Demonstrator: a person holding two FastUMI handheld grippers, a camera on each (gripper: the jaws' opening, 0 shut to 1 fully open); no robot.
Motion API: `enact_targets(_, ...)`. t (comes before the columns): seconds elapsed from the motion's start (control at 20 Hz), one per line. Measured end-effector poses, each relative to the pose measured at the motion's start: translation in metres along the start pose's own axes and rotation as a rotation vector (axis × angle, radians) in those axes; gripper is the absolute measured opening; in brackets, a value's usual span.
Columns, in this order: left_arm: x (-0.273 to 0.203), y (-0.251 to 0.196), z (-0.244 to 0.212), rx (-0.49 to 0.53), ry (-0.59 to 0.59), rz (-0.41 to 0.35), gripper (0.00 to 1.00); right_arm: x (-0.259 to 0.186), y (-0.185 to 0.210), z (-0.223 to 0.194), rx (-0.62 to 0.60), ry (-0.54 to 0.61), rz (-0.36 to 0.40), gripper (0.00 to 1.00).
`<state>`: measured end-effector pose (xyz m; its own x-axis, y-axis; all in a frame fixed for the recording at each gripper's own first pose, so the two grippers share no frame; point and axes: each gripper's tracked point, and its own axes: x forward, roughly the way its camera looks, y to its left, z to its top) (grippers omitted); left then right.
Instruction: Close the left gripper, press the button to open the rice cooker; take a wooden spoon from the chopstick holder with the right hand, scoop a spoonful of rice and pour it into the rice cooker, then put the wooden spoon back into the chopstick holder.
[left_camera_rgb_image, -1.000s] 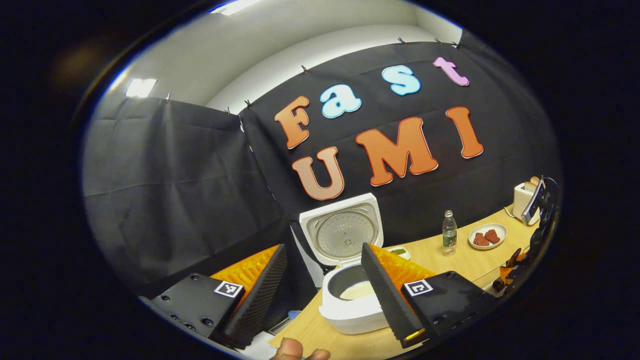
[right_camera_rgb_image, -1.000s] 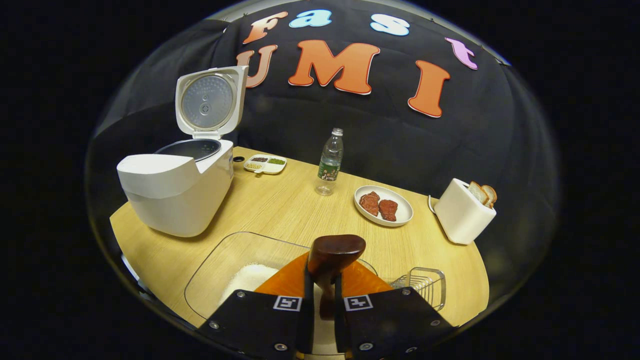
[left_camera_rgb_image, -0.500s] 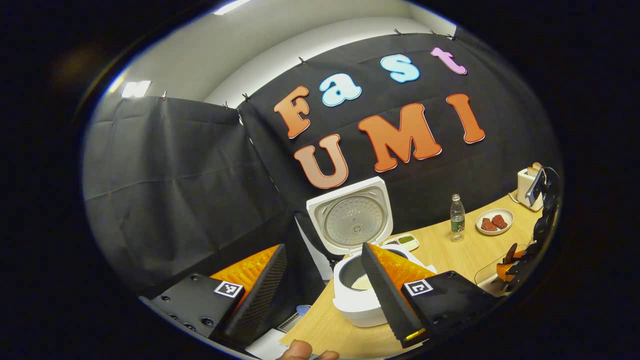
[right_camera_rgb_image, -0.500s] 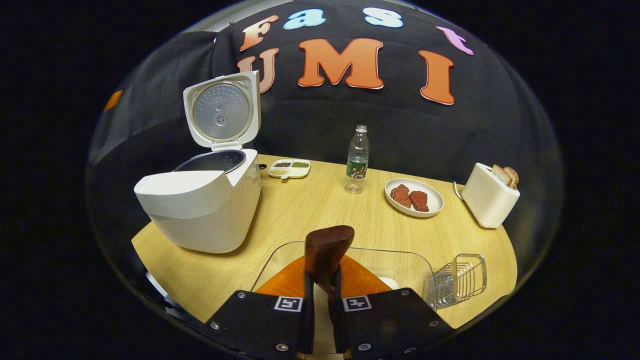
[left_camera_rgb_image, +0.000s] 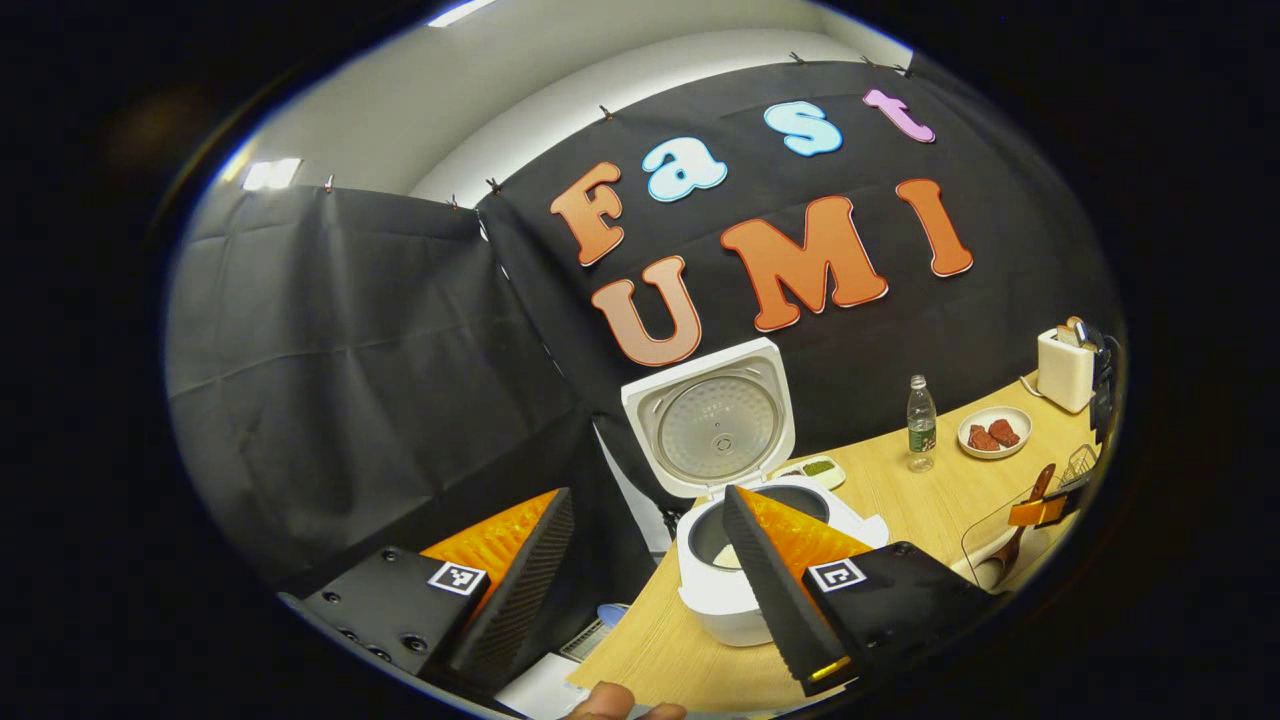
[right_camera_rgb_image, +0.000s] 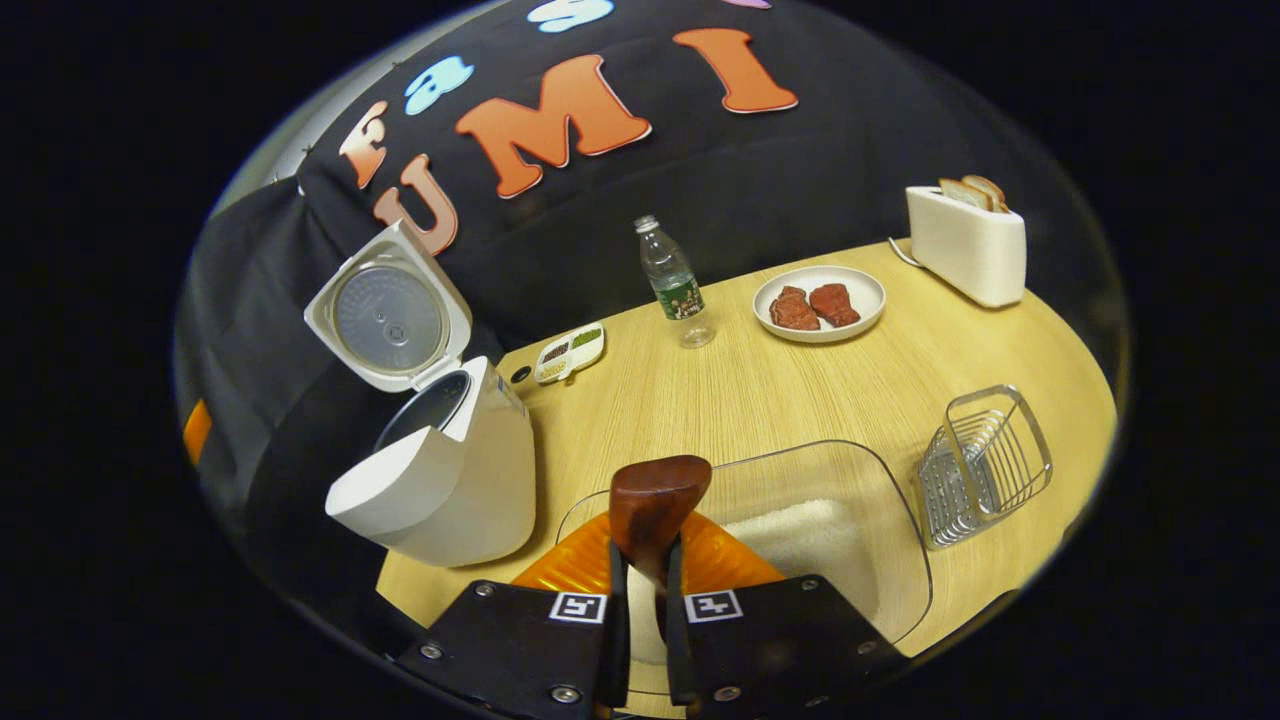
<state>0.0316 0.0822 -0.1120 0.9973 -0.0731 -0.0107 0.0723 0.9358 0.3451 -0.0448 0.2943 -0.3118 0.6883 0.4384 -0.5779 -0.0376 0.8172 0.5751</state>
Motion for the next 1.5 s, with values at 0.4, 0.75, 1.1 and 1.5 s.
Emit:
enact_targets(0.4, 0.0, -0.008, 0.003, 0.019, 0.006, -0.024, 1.0, 0.003, -0.013, 0.0, 0.28, 0.044, 0.063, 0.14)
enact_targets(0.75, 0.001, -0.021, 0.011, 0.031, 0.01, -0.041, 1.0, 0.003, -0.031, 0.003, 0.491, 0.06, 0.129, 0.14)
enact_targets(1.1, -0.001, -0.034, 0.021, 0.024, -0.003, -0.041, 1.0, -0.011, -0.062, 0.03, 0.591, 0.012, 0.188, 0.14)
enact_targets(1.5, -0.003, -0.041, 0.022, -0.084, 0.017, -0.027, 0.96, -0.036, -0.082, 0.082, 0.834, -0.044, 0.298, 0.14)
